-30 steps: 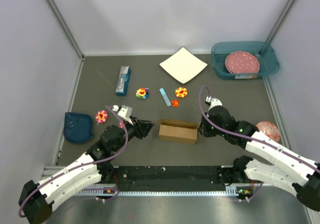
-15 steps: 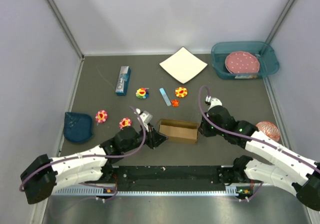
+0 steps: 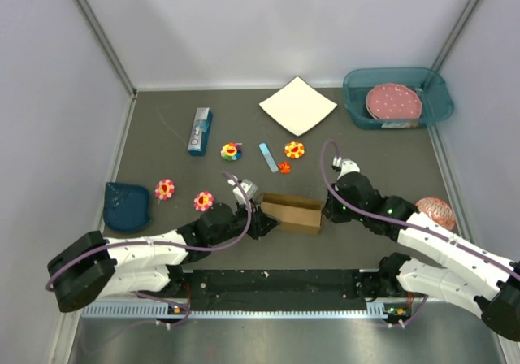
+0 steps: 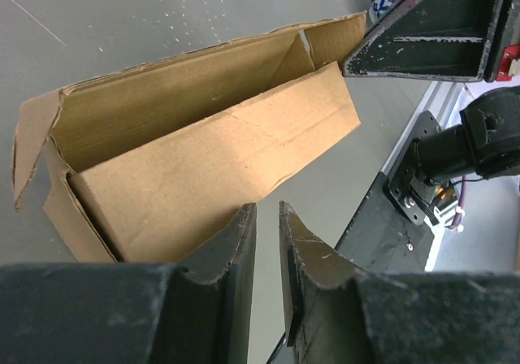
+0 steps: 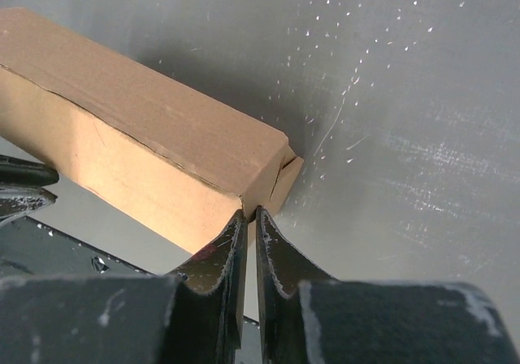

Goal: Fold the paper box

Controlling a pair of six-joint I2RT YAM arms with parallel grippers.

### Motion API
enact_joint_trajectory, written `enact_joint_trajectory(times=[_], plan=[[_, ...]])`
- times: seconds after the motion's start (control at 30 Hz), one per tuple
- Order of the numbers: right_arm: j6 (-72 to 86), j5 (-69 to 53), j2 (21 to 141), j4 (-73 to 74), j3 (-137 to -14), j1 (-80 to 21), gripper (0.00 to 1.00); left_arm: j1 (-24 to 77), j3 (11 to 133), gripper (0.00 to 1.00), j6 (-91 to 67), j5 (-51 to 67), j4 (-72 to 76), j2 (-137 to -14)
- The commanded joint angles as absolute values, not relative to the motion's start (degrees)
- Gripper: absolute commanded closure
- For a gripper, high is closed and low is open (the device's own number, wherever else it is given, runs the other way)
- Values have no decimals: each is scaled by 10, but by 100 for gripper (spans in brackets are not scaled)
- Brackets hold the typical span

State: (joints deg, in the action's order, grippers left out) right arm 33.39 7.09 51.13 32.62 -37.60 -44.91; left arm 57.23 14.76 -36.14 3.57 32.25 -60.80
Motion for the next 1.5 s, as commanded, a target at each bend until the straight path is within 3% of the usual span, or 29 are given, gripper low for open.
enact_joint_trajectory(times=[0.0,0.5,0.87,1.1,1.3,1.47], plan=[[328,79,512,323,-393,-459,93,576,172,77,-371,5,374,-633],[337,62,504,339,-419,-460,100,598,176,77,-372,-82,336,-642],[333,75,512,340,-406,-460,100,600,165,67,-371,-52,403,-562],[332,80,519,339,-402,-460,100,600,201,67,-352,-10,411,-616],[332,79,519,340,-403,-460,93,601,218,68,-363,17,416,-690],[331,77,513,343,-411,-460,78,601,211,68,-365,11,425,-695]])
